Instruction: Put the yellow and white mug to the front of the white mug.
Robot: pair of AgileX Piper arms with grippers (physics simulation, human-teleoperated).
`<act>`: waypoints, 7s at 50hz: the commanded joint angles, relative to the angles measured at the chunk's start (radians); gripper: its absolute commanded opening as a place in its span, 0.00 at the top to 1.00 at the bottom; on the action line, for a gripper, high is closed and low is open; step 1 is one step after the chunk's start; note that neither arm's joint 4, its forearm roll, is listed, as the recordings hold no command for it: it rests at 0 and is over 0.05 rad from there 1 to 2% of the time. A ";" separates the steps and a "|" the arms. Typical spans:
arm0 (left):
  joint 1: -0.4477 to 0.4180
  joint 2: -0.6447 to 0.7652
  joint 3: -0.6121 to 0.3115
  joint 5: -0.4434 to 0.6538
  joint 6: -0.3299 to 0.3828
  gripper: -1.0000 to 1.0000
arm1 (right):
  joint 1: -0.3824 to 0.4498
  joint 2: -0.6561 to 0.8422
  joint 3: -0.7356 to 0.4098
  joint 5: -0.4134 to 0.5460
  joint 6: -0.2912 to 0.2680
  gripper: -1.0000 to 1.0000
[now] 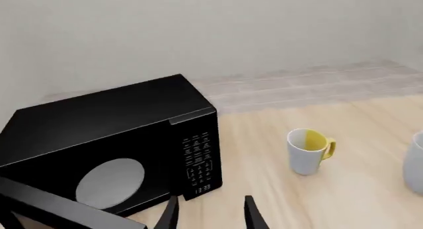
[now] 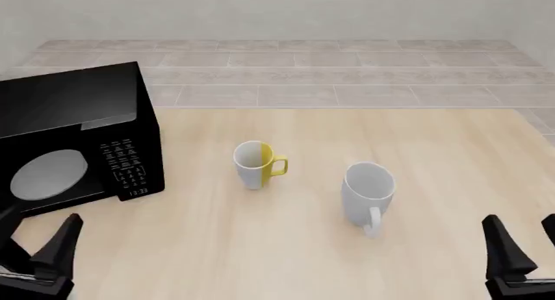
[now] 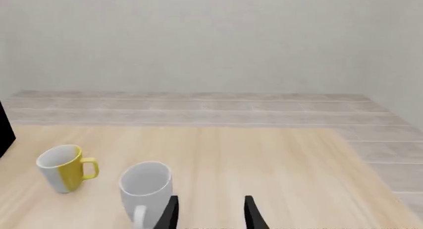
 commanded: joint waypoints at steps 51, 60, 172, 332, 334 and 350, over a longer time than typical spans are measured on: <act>-0.122 0.122 -0.122 0.121 0.121 0.00 | 0.296 1.012 -0.680 0.047 -0.271 0.00; -0.122 0.122 -0.122 0.121 0.121 0.00 | 0.317 1.172 -0.803 0.112 -0.312 0.00; -0.122 0.122 -0.122 0.121 0.121 0.00 | 0.571 2.093 -1.433 0.346 -0.479 0.00; -0.122 0.122 -0.122 0.121 0.121 0.00 | 0.141 1.573 -1.046 0.287 -0.488 1.00; -0.122 0.122 -0.122 0.121 0.121 0.00 | 0.125 1.577 -1.039 0.278 -0.492 1.00; -0.122 0.122 -0.122 0.121 0.121 0.00 | 0.033 1.656 -1.033 0.226 -0.521 1.00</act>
